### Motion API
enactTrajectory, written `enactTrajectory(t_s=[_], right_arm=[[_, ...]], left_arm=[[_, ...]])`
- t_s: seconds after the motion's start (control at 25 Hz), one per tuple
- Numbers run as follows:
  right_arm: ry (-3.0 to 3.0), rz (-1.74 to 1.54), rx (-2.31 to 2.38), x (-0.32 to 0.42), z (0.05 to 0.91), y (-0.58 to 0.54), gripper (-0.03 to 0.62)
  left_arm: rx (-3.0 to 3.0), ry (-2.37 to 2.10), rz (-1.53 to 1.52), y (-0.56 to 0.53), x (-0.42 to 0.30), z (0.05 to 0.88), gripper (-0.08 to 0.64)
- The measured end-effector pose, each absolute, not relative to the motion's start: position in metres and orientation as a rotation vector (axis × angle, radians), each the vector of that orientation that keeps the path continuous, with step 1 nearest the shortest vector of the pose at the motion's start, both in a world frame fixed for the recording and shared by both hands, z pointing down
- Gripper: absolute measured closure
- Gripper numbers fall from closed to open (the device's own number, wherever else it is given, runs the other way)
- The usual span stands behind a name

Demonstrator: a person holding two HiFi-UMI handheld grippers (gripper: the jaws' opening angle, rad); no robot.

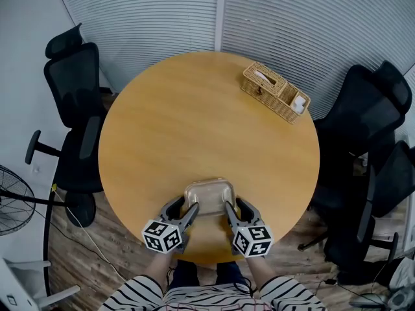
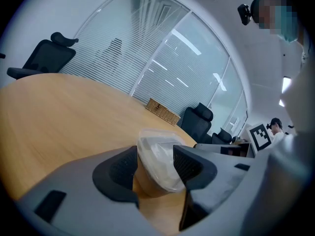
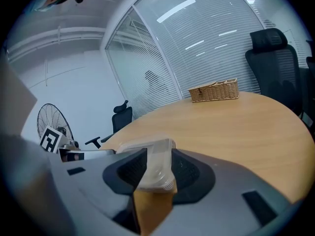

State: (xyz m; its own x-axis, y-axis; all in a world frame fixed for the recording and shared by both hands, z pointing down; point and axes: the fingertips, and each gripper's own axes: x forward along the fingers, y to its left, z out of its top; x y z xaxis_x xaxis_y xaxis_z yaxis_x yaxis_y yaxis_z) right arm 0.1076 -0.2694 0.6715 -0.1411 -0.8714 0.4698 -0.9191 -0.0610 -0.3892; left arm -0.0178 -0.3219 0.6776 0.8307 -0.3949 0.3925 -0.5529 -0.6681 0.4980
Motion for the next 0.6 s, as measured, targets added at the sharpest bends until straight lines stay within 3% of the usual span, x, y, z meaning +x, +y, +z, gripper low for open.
enactTrajectory(t_s=[0.32,0.6], right_arm=[[-2.113,1.059,2.063,0.106,0.660,-0.266,0.451],[-2.116,1.097,2.141,0.105,0.640,-0.260,0.523]], left_arm=[[2.386,-0.704,0.275,-0.321,-0.022,0.661,0.353],[2.391,-0.710,0.192,-0.323,-0.030,0.635,0.353]])
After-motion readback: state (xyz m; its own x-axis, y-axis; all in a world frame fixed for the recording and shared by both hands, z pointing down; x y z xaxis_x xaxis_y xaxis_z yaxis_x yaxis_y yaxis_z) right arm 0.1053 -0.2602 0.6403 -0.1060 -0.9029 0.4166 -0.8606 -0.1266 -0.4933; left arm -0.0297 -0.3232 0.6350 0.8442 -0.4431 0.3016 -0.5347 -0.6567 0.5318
